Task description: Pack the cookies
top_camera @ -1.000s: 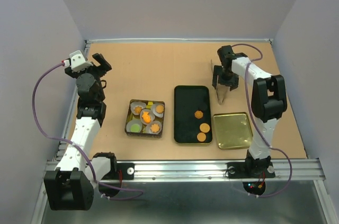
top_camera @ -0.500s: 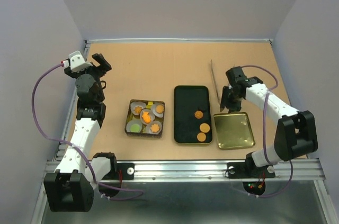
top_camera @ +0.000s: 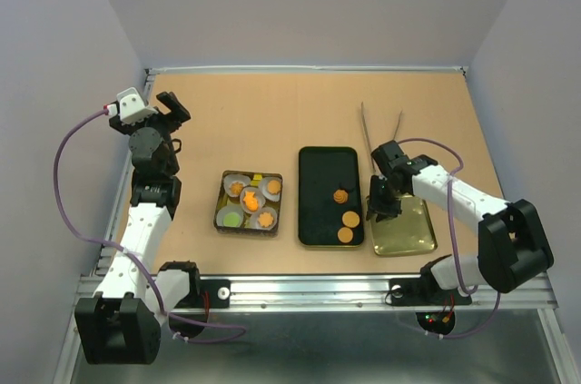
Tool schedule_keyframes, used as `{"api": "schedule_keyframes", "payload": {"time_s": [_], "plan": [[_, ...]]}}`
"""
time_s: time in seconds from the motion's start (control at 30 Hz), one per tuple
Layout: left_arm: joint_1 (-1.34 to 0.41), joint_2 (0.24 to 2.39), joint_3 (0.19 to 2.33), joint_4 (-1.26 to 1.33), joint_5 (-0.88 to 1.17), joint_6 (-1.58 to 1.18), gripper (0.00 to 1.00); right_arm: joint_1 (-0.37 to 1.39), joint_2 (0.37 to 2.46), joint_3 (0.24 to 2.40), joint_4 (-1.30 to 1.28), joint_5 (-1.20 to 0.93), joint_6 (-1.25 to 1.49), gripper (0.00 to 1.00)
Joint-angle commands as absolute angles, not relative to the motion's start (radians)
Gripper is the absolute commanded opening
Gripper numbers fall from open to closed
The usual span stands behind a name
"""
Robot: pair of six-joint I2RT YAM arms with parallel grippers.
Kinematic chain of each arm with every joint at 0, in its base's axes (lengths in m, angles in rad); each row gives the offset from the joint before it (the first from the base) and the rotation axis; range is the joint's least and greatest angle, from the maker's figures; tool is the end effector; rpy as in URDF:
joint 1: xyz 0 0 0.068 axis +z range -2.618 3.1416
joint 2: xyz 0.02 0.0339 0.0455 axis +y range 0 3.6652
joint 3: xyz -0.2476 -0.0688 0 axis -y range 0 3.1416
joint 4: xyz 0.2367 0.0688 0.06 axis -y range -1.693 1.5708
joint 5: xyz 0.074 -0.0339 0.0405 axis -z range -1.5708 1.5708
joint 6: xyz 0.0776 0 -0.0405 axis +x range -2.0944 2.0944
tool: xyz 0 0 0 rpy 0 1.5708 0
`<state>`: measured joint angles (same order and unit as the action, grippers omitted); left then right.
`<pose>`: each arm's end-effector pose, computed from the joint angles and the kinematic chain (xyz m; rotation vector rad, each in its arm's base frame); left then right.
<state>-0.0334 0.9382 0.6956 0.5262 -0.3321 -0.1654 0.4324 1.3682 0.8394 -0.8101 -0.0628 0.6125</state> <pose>0.2600 0.0166 0.3558 -0.3674 1.2504 0.0438 0.2155 0.1048 0.1410 0.2555 2.9503 0.2527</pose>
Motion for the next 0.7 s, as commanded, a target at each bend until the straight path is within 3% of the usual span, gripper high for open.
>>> {"api": "schedule_keyframes", "payload": {"time_s": [0.0, 0.67], "plan": [[-0.040, 0.905, 0.715, 0.564, -0.356, -0.155, 0.94, 0.445, 1.339, 0.795, -0.773, -0.075, 0.643, 0.37], [-0.040, 0.919, 0.716, 0.564, -0.350, -0.155, 0.94, 0.488, 1.379, 0.762, -0.729, -0.075, 0.653, 0.37]]}}
